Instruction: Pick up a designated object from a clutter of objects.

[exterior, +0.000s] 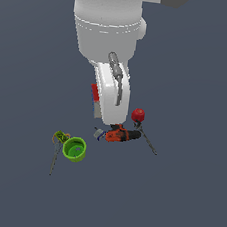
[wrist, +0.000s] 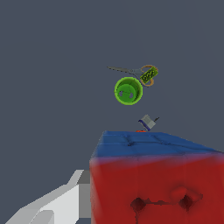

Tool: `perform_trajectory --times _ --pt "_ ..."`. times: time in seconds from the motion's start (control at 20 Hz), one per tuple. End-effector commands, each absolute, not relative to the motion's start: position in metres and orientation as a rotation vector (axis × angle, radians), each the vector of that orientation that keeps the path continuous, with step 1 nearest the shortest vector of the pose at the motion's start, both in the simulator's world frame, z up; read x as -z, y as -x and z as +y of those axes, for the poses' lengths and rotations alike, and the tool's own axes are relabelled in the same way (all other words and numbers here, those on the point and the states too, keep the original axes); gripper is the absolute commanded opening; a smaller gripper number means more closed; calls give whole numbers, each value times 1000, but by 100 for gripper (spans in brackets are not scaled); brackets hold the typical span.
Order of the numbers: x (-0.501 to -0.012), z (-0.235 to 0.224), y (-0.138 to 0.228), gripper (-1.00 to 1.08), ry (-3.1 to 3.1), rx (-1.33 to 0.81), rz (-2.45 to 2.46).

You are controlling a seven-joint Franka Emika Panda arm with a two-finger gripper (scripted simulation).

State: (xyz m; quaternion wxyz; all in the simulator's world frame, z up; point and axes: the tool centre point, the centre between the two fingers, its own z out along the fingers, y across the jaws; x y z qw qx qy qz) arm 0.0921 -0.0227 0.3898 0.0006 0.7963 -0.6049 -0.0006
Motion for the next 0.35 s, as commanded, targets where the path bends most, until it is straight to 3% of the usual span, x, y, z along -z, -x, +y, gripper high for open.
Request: perform_trajectory --times 0.0,0.3 --pt "-396 -21 -95 -100 -2501 0 -1901" --pt "-401 -19 -98 -100 -2501 0 -1901"
